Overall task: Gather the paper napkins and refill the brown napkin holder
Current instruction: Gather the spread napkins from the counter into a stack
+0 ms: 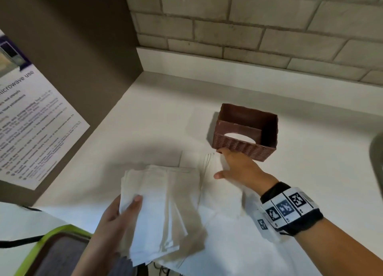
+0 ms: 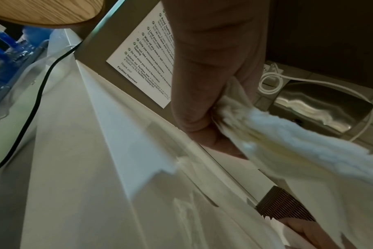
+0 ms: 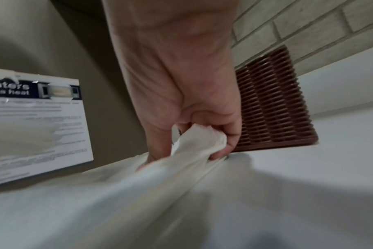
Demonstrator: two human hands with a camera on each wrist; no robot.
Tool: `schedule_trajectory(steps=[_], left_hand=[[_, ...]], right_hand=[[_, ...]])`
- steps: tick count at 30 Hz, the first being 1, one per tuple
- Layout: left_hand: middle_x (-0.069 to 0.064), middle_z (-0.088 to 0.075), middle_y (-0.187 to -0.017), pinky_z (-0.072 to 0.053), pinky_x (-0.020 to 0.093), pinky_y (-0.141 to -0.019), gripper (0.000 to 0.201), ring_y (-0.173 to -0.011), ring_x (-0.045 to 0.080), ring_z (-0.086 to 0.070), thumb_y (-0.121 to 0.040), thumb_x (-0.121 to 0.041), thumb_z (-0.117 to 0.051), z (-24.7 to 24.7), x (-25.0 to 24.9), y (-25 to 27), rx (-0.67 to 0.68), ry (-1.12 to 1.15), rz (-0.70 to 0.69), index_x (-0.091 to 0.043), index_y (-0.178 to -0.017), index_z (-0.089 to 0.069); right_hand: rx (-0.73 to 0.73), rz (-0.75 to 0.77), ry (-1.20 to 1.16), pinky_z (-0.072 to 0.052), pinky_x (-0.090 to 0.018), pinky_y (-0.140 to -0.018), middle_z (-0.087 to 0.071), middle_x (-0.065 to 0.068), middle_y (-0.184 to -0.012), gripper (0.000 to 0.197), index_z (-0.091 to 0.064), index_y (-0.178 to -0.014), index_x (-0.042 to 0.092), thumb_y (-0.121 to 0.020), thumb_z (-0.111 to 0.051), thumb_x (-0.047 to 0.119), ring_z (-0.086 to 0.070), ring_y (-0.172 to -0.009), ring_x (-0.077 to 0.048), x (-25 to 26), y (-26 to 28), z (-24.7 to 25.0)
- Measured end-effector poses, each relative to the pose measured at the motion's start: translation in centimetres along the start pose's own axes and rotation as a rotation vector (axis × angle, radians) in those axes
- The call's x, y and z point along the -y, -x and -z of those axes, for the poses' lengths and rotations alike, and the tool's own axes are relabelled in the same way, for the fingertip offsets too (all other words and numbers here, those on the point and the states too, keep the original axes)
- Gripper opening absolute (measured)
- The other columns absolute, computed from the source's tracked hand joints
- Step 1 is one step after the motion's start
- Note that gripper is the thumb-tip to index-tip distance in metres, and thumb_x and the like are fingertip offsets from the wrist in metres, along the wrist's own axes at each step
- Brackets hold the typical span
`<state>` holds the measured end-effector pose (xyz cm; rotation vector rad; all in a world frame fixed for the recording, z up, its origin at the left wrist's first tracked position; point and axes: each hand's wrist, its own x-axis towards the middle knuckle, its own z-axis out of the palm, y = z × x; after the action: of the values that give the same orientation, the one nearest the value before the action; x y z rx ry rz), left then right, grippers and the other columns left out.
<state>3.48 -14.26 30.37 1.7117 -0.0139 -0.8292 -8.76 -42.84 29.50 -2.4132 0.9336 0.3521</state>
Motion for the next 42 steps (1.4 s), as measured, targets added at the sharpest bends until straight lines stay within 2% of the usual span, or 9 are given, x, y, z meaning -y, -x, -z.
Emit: schedule_trajectory(steps=[8, 11, 13, 18, 24, 28, 34, 37, 42], left_hand=[[0.002, -0.08, -0.09, -0.056, 0.037, -0.075, 0.017, -0.089, 0.023, -0.074, -0.095, -0.025, -0.059, -1.2, -0.9, -0.1, 0.046, -0.014, -0.042, -0.015, -0.104, -0.07], [-0.002, -0.081, -0.086, -0.055, 0.031, -0.065, 0.017, -0.082, 0.019, -0.075, -0.095, -0.026, -0.059, -1.4, -1.1, -0.7, 0.036, 0.033, -0.038, -0.016, -0.105, -0.069], [-0.002, -0.081, -0.089, -0.055, 0.03, -0.064, 0.017, -0.078, 0.015, -0.077, -0.095, -0.025, -0.06, -1.4, -1.4, -0.9, 0.036, 0.079, -0.027, -0.017, -0.107, -0.069], [-0.002, -0.08, -0.092, -0.054, 0.035, -0.071, 0.015, -0.092, 0.021, -0.072, -0.095, -0.023, -0.06, -1.3, -1.9, -1.4, 0.036, 0.152, -0.04, -0.023, -0.107, -0.069], [-0.004, -0.079, -0.099, -0.058, 0.027, -0.063, 0.019, -0.087, 0.013, -0.076, -0.093, -0.026, -0.062, -2.4, -3.4, -1.0, 0.151, 0.1, -0.11, -0.029, -0.111, -0.068], [0.001, -0.077, -0.101, -0.057, 0.033, -0.069, 0.021, -0.091, 0.021, -0.074, -0.094, -0.031, -0.064, -4.2, -4.4, -0.3, 0.279, -0.021, -0.175, -0.026, -0.114, -0.068], [-0.001, -0.078, -0.104, -0.056, 0.054, -0.085, 0.028, -0.099, 0.025, -0.073, -0.088, -0.035, -0.064, -5.5, -4.8, 0.5, 0.424, -0.246, -0.148, -0.041, -0.116, -0.067], [-0.001, -0.078, -0.106, -0.054, 0.046, -0.091, 0.026, -0.105, 0.028, -0.07, -0.093, -0.049, -0.057, -4.5, -4.4, 0.7, 0.417, -0.22, -0.087, -0.041, -0.116, -0.067], [-0.002, -0.077, -0.11, -0.052, 0.03, -0.088, 0.054, -0.105, 0.012, -0.071, -0.086, -0.063, -0.048, -3.4, -4.1, 0.9, 0.481, -0.022, 0.036, -0.026, -0.121, -0.066]], right_hand=[[-0.103, -0.021, 0.207, -0.041, -0.038, -0.098, -0.053, -0.008, -0.121, 0.07, -0.057, -0.125, 0.019, -0.069, -0.073, 0.057, -0.047, -0.118, -0.029, 0.3, 0.2, -0.3], [-0.155, 0.023, 0.13, -0.038, -0.032, -0.081, -0.055, 0.001, -0.102, 0.032, -0.057, -0.086, 0.027, -0.07, -0.075, 0.048, -0.051, -0.104, -0.023, 0.0, 1.1, 0.1], [-0.15, 0.054, -0.04, -0.034, -0.025, -0.062, -0.053, 0.008, -0.078, 0.037, -0.042, -0.067, 0.027, -0.072, -0.077, 0.037, -0.053, -0.083, -0.019, -0.4, 2.3, 0.9], [-0.177, 0.171, -0.175, -0.043, -0.025, -0.076, -0.065, 0.011, -0.097, 0.025, -0.065, -0.101, 0.024, -0.079, -0.075, 0.028, -0.06, -0.097, -0.014, -0.9, 5.7, 4.3], [0.015, 0.321, -0.316, -0.046, -0.01, -0.078, -0.074, 0.021, -0.097, 0.015, -0.073, -0.092, 0.037, -0.079, -0.073, 0.028, -0.065, -0.092, 0.006, 0.5, 11.0, 10.6], [0.234, 0.401, -0.558, -0.055, -0.018, -0.07, -0.078, 0.003, -0.09, 0.02, -0.075, -0.09, 0.022, -0.074, -0.07, 0.033, -0.073, -0.081, -0.008, 4.2, 11.6, 11.4], [0.076, 0.344, -0.306, -0.044, -0.017, -0.069, -0.069, 0.012, -0.096, 0.021, -0.07, -0.101, 0.026, -0.083, -0.069, 0.038, -0.065, -0.091, -0.007, 8.3, 7.3, 4.8], [0.021, 0.292, -0.292, -0.038, -0.013, -0.066, -0.065, 0.011, -0.094, 0.022, -0.068, -0.102, 0.025, -0.084, -0.068, 0.037, -0.06, -0.091, -0.01, 8.8, 6.7, 3.3], [-0.02, 0.317, -0.207, -0.043, -0.029, -0.078, -0.068, 0.003, -0.097, 0.025, -0.064, -0.096, 0.018, -0.085, -0.064, 0.04, -0.06, -0.093, -0.017, 10.5, 6.4, 1.8]])
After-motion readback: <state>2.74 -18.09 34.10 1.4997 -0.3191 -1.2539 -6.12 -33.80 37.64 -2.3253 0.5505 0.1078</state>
